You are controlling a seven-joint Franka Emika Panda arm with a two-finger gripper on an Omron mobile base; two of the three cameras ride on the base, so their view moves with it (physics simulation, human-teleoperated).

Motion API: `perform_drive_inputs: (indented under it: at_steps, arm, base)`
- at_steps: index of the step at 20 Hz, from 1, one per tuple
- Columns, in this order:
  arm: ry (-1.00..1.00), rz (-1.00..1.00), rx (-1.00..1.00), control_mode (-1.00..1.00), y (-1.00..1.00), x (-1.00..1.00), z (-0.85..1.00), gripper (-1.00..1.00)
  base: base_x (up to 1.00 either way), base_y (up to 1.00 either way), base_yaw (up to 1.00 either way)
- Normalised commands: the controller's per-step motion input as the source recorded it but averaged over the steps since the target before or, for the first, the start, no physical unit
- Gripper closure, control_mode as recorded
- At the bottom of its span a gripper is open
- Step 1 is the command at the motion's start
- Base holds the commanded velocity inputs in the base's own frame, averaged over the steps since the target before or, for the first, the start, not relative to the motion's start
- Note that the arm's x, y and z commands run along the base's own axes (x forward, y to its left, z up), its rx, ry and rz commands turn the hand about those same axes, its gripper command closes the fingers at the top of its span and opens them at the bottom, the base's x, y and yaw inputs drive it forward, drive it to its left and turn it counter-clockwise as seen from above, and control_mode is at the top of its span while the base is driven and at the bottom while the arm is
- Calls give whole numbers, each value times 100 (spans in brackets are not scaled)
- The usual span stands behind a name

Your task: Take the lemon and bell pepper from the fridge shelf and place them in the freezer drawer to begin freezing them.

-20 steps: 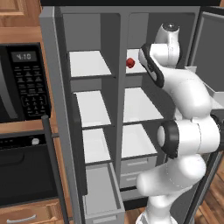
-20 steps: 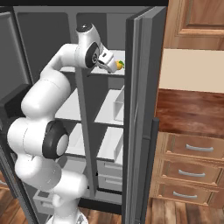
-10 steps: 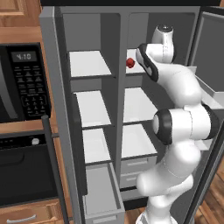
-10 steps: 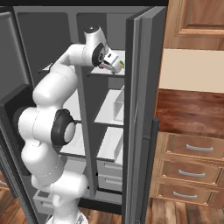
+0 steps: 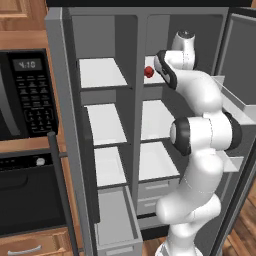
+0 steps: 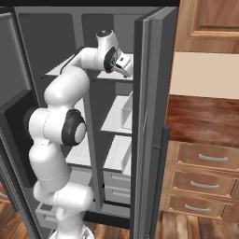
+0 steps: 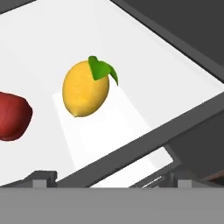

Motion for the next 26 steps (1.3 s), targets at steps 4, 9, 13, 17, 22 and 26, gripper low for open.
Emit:
perform_drive_inputs:
  at_steps: [4, 9, 13, 17, 22, 26]
  arm:
    - [0, 0, 0, -100, 0, 40, -14, -100]
    - [0, 0, 0, -100, 0, 42, -25, -100]
    - [0, 0, 0, -100, 0, 47, -19, -100]
    - [0, 0, 0, -100, -2, 41, -6, -100]
    - [0, 0, 0, -100, -2, 33, 0, -100]
    - [0, 0, 0, -100, -1, 21, -11, -100]
  base:
    - [0, 0, 0]
    - [0, 0, 0]
    - [0, 0, 0]
    - [0, 0, 0]
    - [0, 0, 0]
    - [0, 0, 0]
